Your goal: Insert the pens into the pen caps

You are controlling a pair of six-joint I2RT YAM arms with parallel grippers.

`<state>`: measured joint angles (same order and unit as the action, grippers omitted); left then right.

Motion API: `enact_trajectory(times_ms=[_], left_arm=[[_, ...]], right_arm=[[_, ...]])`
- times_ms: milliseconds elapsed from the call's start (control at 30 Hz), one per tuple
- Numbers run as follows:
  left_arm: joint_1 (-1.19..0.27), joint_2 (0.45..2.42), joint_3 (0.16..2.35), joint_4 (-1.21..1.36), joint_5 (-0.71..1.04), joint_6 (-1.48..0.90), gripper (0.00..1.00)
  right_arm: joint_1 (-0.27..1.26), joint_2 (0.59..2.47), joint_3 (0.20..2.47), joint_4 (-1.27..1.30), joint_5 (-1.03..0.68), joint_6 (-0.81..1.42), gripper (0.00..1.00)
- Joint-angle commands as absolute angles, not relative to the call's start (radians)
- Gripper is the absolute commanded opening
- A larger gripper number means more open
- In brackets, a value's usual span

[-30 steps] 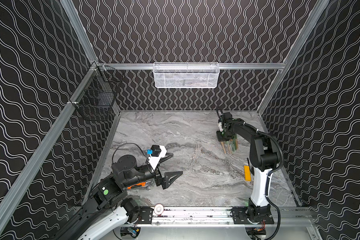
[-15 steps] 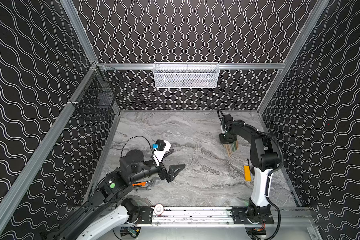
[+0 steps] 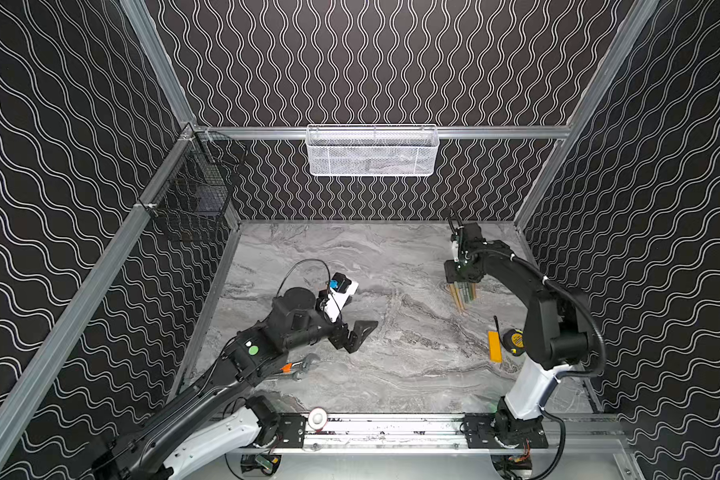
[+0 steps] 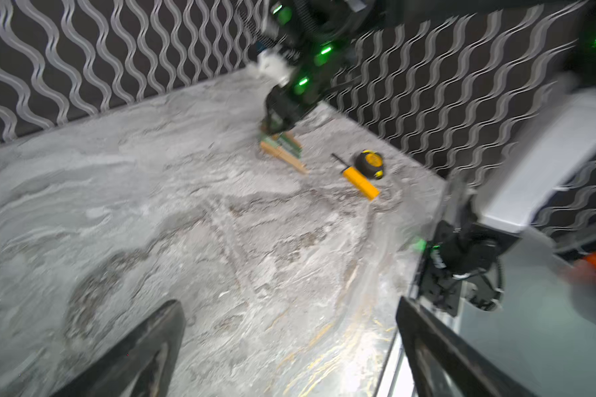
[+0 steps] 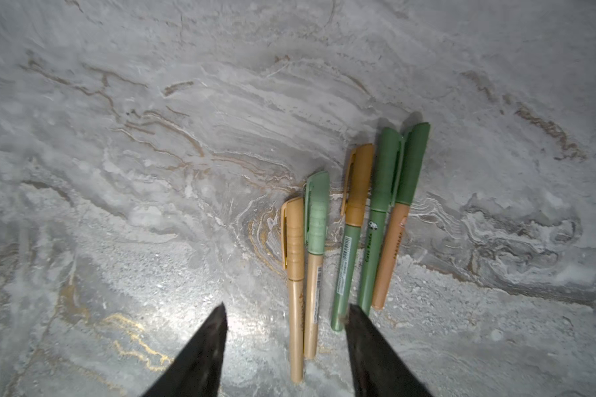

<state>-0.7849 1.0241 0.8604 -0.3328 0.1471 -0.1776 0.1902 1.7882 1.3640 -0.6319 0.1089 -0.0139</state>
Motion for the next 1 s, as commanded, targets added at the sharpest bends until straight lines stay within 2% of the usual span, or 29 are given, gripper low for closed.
enact_trajectory(times_ms=[0,100,200,400,500,567,767,800,867,967], left_arm=[[-0.785,1.064,0.878,-0.348,-0.061,-0.162,0.99],[-0.783,1.090,0.860,-0.349,-0.326,-0.156,0.99],[-0.776,1.093,0.799,-0.289,-0.512,-0.111,0.99],[-0.704,1.074,0.598,0.031,-0.835,-0.024,0.99],[-0.585,1.105,0.503,0.221,-0.818,-0.001,0.99],[-0.526,1.153,0.497,0.252,-0.815,0.002,0.99],[-0.403,1.371,0.401,0.610,-0.752,0.030,0.99],[-0.381,1.414,0.378,0.701,-0.716,0.040,0.99],[-0.354,1.455,0.402,0.708,-0.684,0.049,0.99],[-0.314,1.500,0.366,0.901,-0.575,0.106,0.99]], right_arm=[[0.185,1.723,1.289,-0.492,0.079,-0.002,0.69],[0.183,1.653,1.190,-0.368,0.094,-0.019,0.76],[0.184,1.592,1.080,-0.228,0.122,-0.032,0.85],[0.177,1.509,0.892,0.027,0.189,-0.056,0.99],[0.175,1.479,0.814,0.150,0.225,-0.066,1.00],[0.175,1.452,0.750,0.249,0.256,-0.071,0.99],[0.174,1.420,0.409,0.895,0.332,-0.180,1.00],[0.174,1.418,0.405,0.887,0.365,-0.165,0.99],[0.170,1.412,0.425,0.826,0.371,-0.128,0.99],[0.166,1.420,0.382,0.912,0.393,-0.122,0.99]])
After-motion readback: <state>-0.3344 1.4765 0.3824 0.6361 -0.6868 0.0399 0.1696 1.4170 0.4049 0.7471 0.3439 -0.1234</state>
